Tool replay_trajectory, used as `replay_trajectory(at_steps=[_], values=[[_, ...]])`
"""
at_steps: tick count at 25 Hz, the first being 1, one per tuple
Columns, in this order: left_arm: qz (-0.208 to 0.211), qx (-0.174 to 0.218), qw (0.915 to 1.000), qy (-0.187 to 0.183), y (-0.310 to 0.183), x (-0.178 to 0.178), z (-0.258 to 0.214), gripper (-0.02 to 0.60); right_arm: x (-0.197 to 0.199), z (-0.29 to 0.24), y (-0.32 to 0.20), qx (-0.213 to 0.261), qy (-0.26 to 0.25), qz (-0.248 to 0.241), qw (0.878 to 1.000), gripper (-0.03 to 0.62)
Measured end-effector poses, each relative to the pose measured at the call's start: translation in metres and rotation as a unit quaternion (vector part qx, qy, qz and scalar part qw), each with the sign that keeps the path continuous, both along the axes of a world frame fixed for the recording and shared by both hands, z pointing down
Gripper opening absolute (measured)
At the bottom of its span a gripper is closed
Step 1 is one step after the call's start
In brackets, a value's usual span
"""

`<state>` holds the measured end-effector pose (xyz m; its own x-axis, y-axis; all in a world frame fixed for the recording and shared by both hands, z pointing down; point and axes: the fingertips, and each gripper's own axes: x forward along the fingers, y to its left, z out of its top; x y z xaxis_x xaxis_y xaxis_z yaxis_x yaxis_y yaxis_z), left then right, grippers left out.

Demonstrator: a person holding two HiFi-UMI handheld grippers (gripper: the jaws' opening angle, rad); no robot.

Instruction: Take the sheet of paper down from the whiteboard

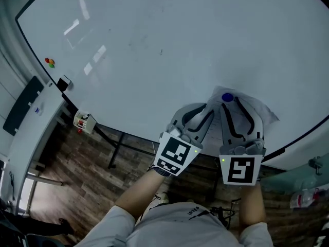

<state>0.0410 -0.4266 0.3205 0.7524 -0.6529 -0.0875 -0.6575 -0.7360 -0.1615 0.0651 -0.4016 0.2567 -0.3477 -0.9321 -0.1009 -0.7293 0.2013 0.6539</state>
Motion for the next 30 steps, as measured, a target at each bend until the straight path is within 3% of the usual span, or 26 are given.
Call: replay_trajectory(at_steps=[10,18,23,30], values=[[-0.008,0.009,0.9999,0.002,-0.006,-0.007,-0.001,0.015,-0.003,0.0,-0.008,0.008,0.016,0.03,0.999,0.127],[-0.01,0.017,0.9998,0.0,-0.006,-0.007,-0.002,0.014,0.001,0.011,-0.011,0.036,0.032,0.081,0.996,0.127],[-0.003,0.008,0.9999,0.013,-0.007,-0.009,-0.003,0.012,-0.002,0.0,-0.01,0.031,0.031,0.051,0.998,0.126],[-0.002,-0.002,0.9997,0.023,-0.005,-0.014,-0.004,0.012,-0.003,-0.004,-0.006,0.014,-0.029,-0.007,0.999,0.124]])
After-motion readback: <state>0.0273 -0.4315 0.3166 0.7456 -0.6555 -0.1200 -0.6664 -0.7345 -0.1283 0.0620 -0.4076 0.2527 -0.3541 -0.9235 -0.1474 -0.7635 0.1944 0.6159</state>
